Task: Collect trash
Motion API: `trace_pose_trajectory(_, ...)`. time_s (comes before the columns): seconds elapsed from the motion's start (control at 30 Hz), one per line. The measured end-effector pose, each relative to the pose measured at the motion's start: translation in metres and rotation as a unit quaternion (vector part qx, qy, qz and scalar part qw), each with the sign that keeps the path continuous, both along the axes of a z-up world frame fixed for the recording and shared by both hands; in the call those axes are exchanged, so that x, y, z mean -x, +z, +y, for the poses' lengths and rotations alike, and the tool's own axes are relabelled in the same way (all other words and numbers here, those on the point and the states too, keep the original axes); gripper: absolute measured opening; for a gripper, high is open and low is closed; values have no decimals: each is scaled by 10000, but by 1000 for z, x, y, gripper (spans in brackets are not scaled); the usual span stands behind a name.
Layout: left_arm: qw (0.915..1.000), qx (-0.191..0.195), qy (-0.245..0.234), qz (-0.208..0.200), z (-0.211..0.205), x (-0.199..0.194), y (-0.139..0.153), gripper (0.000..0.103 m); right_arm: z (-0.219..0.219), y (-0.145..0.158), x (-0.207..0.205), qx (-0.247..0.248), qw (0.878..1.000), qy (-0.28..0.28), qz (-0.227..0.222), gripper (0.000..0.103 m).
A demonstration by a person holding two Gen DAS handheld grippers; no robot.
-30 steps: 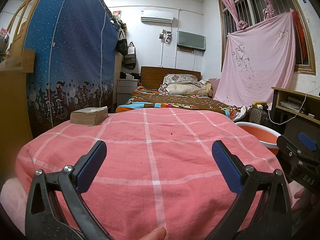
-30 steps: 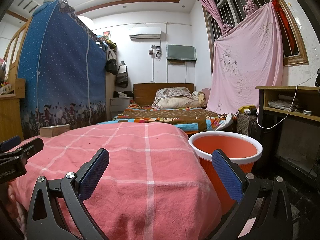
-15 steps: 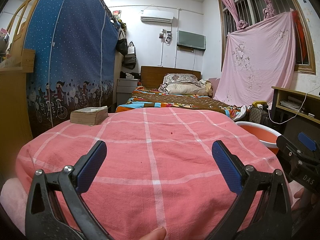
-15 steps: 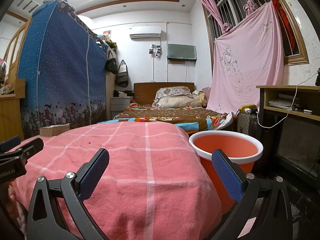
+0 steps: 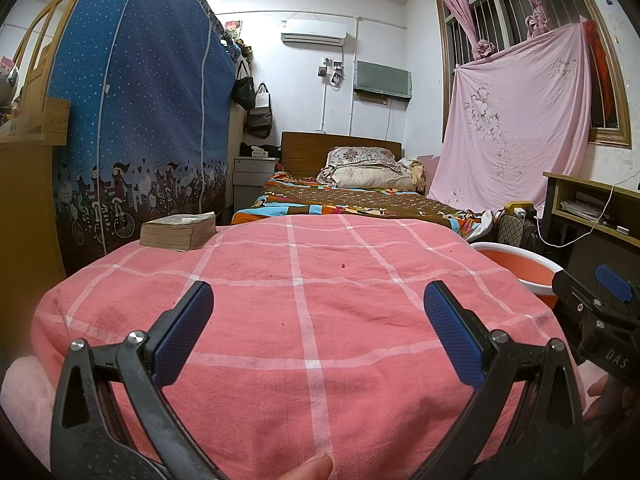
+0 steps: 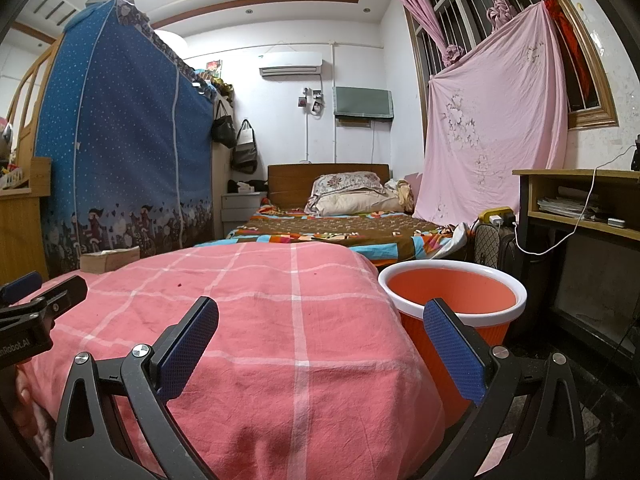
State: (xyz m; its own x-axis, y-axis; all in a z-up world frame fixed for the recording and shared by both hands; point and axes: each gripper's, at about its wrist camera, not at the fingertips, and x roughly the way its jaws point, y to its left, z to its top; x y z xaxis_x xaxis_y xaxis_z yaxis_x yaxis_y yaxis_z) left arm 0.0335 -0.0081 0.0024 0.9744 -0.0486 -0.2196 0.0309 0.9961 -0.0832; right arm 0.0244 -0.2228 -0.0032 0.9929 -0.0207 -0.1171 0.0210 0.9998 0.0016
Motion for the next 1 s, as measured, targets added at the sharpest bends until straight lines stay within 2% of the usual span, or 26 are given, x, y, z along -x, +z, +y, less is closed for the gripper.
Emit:
trace_pose_trajectory(0.4, 10000, -4, -5, -3, 0, 0, 0, 89, 0, 1, 0, -2, 10000, -2, 3, 103)
trace_pose_trajectory(1.0, 9995, -260, 163, -57, -1, 4, 2, 89, 1, 1, 2, 3, 10000, 3, 18, 103)
